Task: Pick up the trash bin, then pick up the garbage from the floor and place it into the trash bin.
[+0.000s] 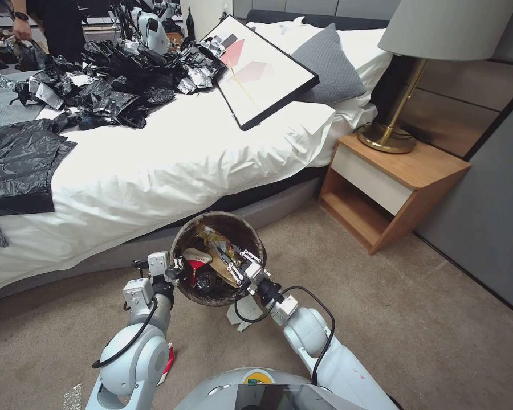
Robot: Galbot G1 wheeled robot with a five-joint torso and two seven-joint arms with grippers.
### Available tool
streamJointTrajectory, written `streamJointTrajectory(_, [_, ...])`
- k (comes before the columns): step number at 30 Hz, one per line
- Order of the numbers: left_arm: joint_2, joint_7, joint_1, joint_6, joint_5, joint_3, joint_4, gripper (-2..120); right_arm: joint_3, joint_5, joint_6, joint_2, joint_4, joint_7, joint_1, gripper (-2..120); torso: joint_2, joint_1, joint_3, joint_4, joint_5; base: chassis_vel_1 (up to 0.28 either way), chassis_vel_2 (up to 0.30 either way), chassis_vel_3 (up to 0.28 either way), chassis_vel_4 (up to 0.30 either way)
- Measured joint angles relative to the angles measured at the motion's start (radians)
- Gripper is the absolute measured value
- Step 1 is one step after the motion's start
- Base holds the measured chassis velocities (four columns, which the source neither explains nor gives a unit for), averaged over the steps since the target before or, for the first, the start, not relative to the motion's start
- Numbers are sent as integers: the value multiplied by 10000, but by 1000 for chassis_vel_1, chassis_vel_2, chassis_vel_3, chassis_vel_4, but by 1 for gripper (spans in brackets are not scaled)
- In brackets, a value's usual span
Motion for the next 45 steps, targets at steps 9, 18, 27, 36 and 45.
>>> streamJointTrajectory(9, [12, -13, -33, 31, -25, -17, -8, 4, 0, -3, -44, -17, 54, -9, -1, 68, 0, 0, 0, 0, 0, 0, 0, 0, 0])
streamJointTrajectory(18, [17, -20, -41, 60, -38, -29, -32, 4, 31, 28, -53, -32, 162, -19, 2, 96, 0, 0, 0, 0, 0, 0, 0, 0, 0])
streamJointTrajectory(27, [24, -27, -50, 140, -38, -67, 2, 4, 396, 187, 89, 27, 1065, 120, -136, 100, 0, 0, 0, 0, 0, 0, 0, 0, 0])
streamJointTrajectory(36, [26, -34, -62, 151, -35, -133, 86, 4, 921, 391, 50, 27, 2780, 494, -497, 100, 0, 0, 0, 0, 1, 0, 0, 0, 0])
streamJointTrajectory(45, [35, -35, -55, 150, -35, -198, 86, 4, 1882, 374, -452, 84, 4375, 1739, -1137, 100, 0, 0, 0, -1, 0, 0, 0, 0, 0])
